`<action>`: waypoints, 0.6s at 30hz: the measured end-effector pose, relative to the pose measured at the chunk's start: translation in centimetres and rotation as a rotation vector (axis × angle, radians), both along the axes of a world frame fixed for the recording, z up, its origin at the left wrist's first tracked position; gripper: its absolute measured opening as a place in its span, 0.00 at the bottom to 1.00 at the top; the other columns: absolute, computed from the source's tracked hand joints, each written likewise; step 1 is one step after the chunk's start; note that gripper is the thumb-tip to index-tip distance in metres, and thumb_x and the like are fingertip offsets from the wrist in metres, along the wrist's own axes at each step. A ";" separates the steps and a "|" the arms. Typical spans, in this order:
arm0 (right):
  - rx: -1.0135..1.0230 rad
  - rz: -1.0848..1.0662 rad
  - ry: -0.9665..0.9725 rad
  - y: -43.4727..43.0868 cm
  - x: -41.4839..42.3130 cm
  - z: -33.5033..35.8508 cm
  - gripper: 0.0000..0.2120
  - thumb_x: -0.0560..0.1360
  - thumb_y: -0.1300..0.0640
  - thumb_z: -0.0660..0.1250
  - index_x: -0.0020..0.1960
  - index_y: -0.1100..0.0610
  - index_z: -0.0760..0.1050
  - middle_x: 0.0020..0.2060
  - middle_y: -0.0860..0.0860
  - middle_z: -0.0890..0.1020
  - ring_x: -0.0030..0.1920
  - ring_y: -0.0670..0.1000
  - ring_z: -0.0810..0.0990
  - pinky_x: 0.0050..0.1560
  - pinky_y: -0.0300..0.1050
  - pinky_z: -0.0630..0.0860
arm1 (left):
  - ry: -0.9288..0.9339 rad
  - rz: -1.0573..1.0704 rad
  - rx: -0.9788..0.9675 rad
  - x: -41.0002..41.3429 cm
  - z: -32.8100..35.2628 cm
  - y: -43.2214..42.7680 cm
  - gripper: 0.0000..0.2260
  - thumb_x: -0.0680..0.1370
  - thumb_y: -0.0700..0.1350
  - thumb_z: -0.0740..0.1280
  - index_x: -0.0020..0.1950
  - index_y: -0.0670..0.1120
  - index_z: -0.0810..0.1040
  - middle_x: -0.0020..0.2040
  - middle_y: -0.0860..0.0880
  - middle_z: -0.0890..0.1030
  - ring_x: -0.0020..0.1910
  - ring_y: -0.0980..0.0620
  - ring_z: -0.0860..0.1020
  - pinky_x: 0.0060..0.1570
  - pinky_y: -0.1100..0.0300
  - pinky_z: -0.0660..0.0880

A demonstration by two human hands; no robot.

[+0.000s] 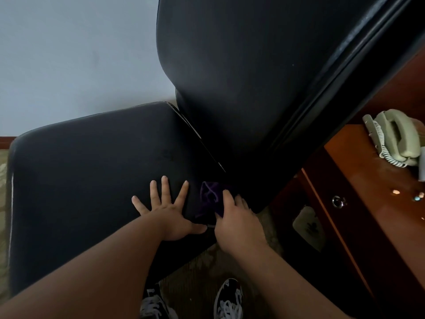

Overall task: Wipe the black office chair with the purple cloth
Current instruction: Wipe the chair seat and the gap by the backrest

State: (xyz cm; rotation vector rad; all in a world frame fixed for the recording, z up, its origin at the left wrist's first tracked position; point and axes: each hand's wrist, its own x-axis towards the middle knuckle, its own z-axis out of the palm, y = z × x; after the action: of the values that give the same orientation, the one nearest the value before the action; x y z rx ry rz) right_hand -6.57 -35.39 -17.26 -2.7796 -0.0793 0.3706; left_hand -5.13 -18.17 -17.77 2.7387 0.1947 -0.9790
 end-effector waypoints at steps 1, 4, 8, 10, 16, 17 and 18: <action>0.032 0.001 -0.008 0.1 0.1 -0.1 0.32 0.82 0.47 0.58 0.80 0.50 0.46 0.80 0.58 0.55 0.79 0.58 0.54 0.77 0.57 0.59 | 0.000 -0.006 -0.001 0.0 0.0 0.0 0.56 0.59 0.81 0.59 0.70 0.65 0.23 0.68 0.47 0.17 0.67 0.41 0.19 0.61 0.26 0.29; 0.090 0.048 -0.034 0.8 1.8 -0.4 0.31 0.82 0.47 0.58 0.81 0.50 0.48 0.80 0.58 0.55 0.80 0.57 0.53 0.79 0.54 0.52 | -0.003 -0.018 -0.011 0.1 -0.1 0.2 0.55 0.59 0.81 0.59 0.70 0.65 0.23 0.67 0.47 0.16 0.66 0.41 0.18 0.61 0.26 0.27; 0.178 0.102 -0.016 2.2 5.7 -0.5 0.30 0.82 0.47 0.59 0.81 0.48 0.52 0.80 0.56 0.57 0.79 0.57 0.56 0.78 0.55 0.56 | 0.001 -0.019 -0.019 0.2 -0.5 0.4 0.56 0.59 0.81 0.59 0.69 0.65 0.22 0.65 0.48 0.15 0.64 0.42 0.16 0.58 0.27 0.25; 0.200 0.119 -0.001 3.2 7.6 -0.5 0.30 0.82 0.47 0.59 0.81 0.49 0.53 0.80 0.56 0.56 0.79 0.58 0.55 0.78 0.56 0.55 | 0.015 -0.023 -0.001 0.3 -0.6 0.3 0.56 0.59 0.81 0.59 0.71 0.64 0.25 0.65 0.47 0.15 0.64 0.42 0.16 0.58 0.27 0.25; 0.197 0.121 0.016 3.7 9.2 -0.4 0.29 0.82 0.46 0.57 0.80 0.47 0.52 0.79 0.54 0.58 0.77 0.57 0.60 0.76 0.56 0.59 | 0.041 -0.006 0.017 0.4 -0.5 0.0 0.56 0.60 0.80 0.59 0.75 0.61 0.30 0.64 0.47 0.15 0.64 0.42 0.16 0.57 0.27 0.25; 0.189 0.126 0.008 3.4 8.8 -0.4 0.28 0.82 0.46 0.56 0.80 0.47 0.52 0.79 0.54 0.60 0.76 0.57 0.62 0.75 0.56 0.61 | 0.044 -0.004 0.018 0.4 -0.5 0.0 0.56 0.60 0.80 0.59 0.75 0.61 0.30 0.64 0.47 0.15 0.64 0.42 0.16 0.57 0.27 0.25; 0.183 0.127 0.004 3.1 8.3 -0.4 0.28 0.83 0.46 0.56 0.80 0.47 0.52 0.78 0.53 0.61 0.75 0.57 0.63 0.74 0.56 0.63 | 0.044 -0.002 0.019 0.4 -0.5 0.0 0.56 0.60 0.80 0.59 0.74 0.61 0.29 0.64 0.47 0.15 0.64 0.41 0.16 0.57 0.27 0.25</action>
State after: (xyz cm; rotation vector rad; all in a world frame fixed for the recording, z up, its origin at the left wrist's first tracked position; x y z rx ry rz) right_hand 1.75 -32.30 -17.67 -2.5992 -0.2757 0.3800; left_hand -4.74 -18.22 -18.25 2.7366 0.2093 -1.0439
